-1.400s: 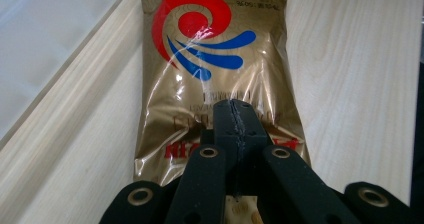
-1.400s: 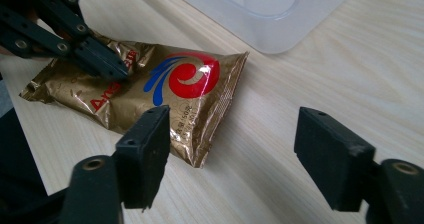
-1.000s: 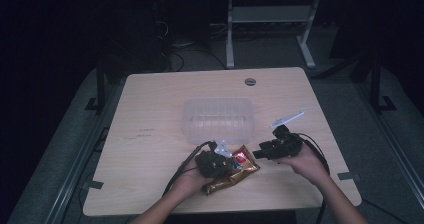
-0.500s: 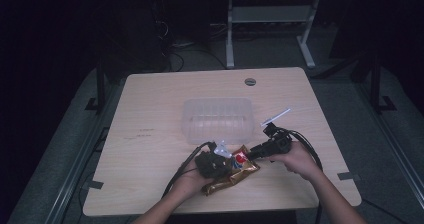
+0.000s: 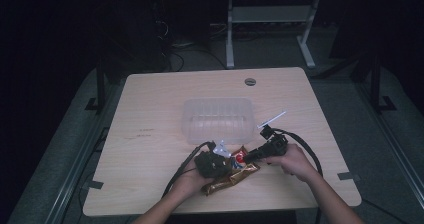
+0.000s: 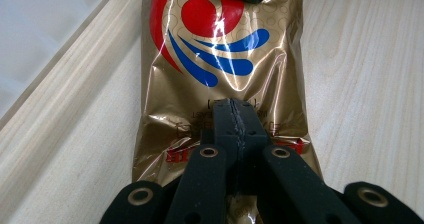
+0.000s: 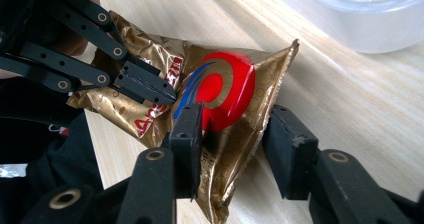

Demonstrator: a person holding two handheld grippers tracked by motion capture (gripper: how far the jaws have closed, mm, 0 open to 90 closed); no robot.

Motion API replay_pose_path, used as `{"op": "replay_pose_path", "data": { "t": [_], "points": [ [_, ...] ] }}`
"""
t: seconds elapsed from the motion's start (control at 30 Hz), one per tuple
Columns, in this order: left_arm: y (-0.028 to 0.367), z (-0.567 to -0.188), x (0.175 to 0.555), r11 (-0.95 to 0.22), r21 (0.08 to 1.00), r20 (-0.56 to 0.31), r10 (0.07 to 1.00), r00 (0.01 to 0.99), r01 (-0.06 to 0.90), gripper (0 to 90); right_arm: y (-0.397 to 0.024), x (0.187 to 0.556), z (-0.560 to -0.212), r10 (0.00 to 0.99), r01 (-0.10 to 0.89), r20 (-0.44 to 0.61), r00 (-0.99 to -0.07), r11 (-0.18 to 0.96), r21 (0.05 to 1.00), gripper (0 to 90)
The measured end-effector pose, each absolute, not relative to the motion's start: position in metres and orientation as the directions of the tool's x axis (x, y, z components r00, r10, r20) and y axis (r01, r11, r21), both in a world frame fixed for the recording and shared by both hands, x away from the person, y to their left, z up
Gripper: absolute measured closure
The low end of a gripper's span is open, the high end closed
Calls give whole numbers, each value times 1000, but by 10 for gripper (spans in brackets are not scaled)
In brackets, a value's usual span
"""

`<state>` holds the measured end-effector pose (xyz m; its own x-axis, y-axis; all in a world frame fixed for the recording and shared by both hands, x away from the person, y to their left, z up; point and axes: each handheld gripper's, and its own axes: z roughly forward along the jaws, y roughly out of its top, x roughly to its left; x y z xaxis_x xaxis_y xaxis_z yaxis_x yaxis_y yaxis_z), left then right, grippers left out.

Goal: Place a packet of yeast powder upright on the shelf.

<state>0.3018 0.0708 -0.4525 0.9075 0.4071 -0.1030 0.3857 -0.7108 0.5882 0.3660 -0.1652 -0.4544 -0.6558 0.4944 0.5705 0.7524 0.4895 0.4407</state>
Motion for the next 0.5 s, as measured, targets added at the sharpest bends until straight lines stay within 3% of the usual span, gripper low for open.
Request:
{"op": "replay_pose_path", "data": {
  "t": [0.27,0.5],
  "points": [
    [72,-453,302,-704,593,-115,407,906,391,900,-165,367,-459,487,759,586,-648,482,438,663],
    [73,-453,303,-705,595,-113,400,909,385,899,-168,364,-459,481,738,562,-673,478,476,803]
  ]
}}
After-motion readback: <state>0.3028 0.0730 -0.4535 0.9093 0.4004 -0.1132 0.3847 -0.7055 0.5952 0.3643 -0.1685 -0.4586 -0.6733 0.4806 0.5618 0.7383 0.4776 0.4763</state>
